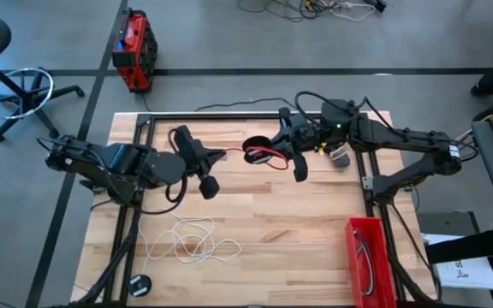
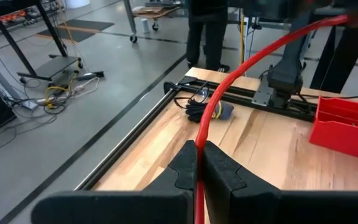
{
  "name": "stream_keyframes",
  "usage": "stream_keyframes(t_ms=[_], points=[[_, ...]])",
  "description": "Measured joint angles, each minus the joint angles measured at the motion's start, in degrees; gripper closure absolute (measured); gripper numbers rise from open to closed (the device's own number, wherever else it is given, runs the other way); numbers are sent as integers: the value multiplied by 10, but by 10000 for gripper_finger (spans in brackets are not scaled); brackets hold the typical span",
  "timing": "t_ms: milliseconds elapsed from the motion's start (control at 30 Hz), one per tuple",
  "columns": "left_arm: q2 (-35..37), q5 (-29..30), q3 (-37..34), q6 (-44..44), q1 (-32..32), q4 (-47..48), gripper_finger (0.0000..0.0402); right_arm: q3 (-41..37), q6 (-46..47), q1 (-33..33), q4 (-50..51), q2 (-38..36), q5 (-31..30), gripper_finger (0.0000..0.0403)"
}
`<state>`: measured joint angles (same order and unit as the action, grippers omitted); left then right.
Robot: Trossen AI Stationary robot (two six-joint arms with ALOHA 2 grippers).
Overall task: Coil cords
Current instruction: Coil the red wire onto the spool
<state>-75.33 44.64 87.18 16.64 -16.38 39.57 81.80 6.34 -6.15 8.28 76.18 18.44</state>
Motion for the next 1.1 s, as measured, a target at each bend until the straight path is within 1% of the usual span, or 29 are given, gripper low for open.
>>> stream_keyframes(t_ms=[300, 600, 667, 800, 1000, 1100], points=[[-1, 0, 0, 4, 4, 0, 400, 0, 0, 22, 4, 0, 14, 403], [5, 0, 0, 14, 4, 24, 400, 0, -15, 25, 50, -2, 10, 403], [7, -1, 0, 21, 3, 41, 400, 0, -22, 25, 57, -7, -3, 403], [9, -1, 0, 45, 3, 68, 400, 0, -40, 25, 80, -23, -49, 403], [12, -2, 0, 59, 3, 87, 400, 1, -55, 25, 122, -43, -80, 403], [12, -2, 0, 60, 3, 83, 400, 1, -55, 26, 128, -47, -79, 403]])
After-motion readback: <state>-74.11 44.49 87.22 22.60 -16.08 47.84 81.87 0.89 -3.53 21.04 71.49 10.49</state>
